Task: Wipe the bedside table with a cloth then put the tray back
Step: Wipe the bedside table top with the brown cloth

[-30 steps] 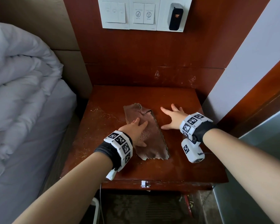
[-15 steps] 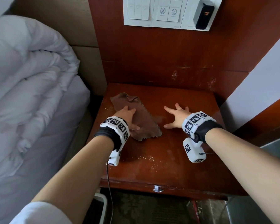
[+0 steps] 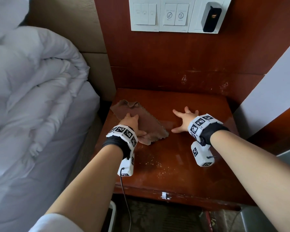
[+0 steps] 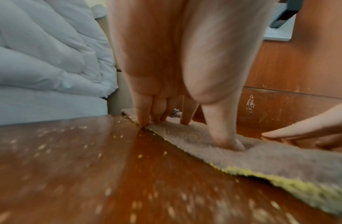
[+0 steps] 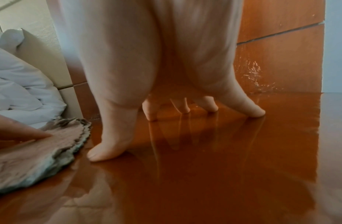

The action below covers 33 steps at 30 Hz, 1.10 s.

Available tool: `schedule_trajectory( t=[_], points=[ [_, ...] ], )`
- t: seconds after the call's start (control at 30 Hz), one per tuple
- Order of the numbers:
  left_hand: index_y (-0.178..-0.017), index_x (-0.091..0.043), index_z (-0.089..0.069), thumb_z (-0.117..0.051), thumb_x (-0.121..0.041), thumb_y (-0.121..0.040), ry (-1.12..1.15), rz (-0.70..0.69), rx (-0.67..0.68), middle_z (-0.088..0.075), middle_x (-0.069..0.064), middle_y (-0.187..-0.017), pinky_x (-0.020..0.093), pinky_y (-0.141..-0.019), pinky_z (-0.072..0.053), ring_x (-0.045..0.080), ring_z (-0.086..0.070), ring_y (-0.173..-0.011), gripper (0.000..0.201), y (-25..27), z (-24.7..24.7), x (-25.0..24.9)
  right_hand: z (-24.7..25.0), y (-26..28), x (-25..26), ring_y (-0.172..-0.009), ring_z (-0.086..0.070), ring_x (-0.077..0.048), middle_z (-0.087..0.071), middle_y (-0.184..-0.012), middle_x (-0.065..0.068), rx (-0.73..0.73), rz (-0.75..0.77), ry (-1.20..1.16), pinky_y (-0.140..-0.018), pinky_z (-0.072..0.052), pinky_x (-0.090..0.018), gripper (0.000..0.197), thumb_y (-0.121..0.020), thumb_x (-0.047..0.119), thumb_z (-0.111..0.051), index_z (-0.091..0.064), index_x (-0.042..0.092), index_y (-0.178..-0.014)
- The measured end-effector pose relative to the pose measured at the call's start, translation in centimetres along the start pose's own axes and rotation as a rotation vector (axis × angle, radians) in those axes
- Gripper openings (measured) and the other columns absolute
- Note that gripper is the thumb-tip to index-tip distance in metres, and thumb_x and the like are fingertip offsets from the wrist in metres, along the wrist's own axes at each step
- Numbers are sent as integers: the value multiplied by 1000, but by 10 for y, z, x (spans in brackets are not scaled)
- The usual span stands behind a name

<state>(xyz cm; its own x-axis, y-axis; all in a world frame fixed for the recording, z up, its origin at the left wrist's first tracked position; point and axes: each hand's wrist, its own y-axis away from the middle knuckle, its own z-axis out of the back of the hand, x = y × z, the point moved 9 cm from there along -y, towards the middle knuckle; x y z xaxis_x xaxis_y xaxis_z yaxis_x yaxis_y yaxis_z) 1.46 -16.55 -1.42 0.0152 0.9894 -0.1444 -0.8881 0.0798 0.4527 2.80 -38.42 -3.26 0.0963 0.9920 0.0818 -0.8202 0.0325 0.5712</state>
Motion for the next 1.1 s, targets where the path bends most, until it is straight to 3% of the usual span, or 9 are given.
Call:
schedule_trajectory(
  t=[0.43, 0.8, 0.97, 1.03, 1.1],
  points=[
    [-150, -13, -18, -59, -49, -86, 30, 161, -26, -23, 20, -151, 42, -106, -40, 36, -39, -133, 84, 34, -20, 11, -1, 11, 2, -141, 8, -52, 15, -159, -9, -17, 36, 47, -114, -15, -62, 92, -82, 62, -56, 2, 41, -150],
    [-152, -17, -9, -55, -57, -85, -2, 203, -7, -10, 20, -156, 45, -106, -39, 37, -32, -138, 91, 9, -10, 26, -1, 8, 4, -141, 7, -52, 16, -159, -10, -4, 25, 74, -113, -15, -64, 93, -82, 61, -57, 3, 41, -150],
    [-143, -15, -26, -56, -60, -82, -44, 196, -50, -27, 19, -150, 44, -100, -43, 36, -42, -130, 81, -3, -1, 30, 0, 6, 4, -141, 10, -52, 18, -158, -10, 7, 19, 47, -113, -13, -64, 96, -80, 61, -60, 4, 42, -150],
    [-138, -16, -31, -59, -62, -79, -63, 167, -97, -30, 19, -147, 46, -108, -35, 37, -33, -134, 80, -8, 5, 32, 1, 4, 4, -141, 11, -52, 19, -158, -9, 12, 16, 37, -112, -13, -65, 98, -79, 61, -61, 4, 42, -149],
    [-139, -18, -30, -64, -62, -74, -36, 150, -112, -20, 21, -151, 49, -114, -27, 40, -18, -141, 85, -12, 9, 37, 1, 1, 3, -140, 12, -52, 20, -158, -9, 18, 10, 35, -113, -13, -65, 99, -78, 61, -62, 4, 43, -149]
  ],
)
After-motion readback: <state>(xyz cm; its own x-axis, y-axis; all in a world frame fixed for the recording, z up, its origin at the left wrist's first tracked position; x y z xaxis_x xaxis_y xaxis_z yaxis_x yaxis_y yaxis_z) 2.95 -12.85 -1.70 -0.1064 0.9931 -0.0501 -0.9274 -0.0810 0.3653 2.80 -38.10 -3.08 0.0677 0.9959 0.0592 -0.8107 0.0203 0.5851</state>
